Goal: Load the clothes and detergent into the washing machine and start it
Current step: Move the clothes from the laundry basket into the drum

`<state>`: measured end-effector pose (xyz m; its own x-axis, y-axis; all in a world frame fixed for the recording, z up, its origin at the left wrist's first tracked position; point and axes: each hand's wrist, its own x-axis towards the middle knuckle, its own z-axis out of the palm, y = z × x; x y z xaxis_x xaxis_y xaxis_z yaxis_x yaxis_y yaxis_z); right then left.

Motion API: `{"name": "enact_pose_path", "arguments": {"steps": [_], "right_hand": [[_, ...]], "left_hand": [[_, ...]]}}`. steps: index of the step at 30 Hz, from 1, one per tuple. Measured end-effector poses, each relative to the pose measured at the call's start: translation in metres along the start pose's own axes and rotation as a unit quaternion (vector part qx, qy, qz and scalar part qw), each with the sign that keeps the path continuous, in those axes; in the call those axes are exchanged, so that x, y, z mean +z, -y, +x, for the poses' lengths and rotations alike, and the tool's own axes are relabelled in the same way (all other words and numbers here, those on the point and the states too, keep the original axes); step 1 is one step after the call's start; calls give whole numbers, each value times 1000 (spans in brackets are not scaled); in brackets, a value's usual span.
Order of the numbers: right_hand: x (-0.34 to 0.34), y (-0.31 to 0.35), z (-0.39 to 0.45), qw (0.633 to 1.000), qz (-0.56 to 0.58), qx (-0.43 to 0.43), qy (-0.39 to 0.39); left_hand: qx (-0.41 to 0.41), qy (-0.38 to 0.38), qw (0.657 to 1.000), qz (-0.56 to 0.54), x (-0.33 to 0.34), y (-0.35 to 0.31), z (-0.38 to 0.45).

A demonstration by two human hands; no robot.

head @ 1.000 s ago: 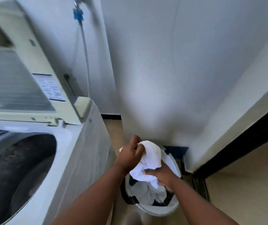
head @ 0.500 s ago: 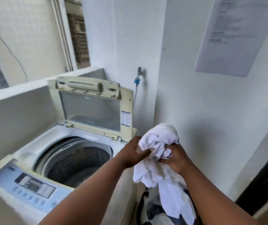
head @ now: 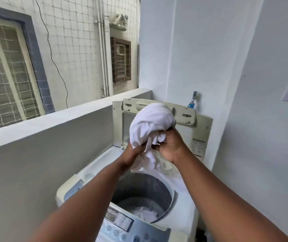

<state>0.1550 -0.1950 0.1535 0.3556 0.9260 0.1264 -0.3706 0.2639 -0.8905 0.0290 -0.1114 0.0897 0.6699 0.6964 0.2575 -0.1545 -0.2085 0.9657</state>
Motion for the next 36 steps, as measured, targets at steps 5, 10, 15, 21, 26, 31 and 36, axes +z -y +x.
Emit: {"name": "enact_pose_path", "arguments": {"steps": [5,10,15,21,26,31,36], "right_hand": [[30,-29,36,1000,-3,7,-23],[14,-67,76,997,-18,62,-41],[-17,-118,108,989,-27,139,-44],[-63,-183,127,969,3,232,-82],[-102,-244,128,932,-76,318,-157],[-133,-303,119,844,-232,441,-198],[-147,-357,96,750,-392,505,-169]], "left_hand": [[-26,-6,999,-17,-39,20,15],[-67,2,998,15,-54,52,32],[-139,-38,990,3,-65,104,50],[-310,-40,949,23,-74,160,59],[-414,64,897,138,-88,203,62],[-516,266,729,364,-86,256,88],[-509,415,622,427,-58,321,93]]}}
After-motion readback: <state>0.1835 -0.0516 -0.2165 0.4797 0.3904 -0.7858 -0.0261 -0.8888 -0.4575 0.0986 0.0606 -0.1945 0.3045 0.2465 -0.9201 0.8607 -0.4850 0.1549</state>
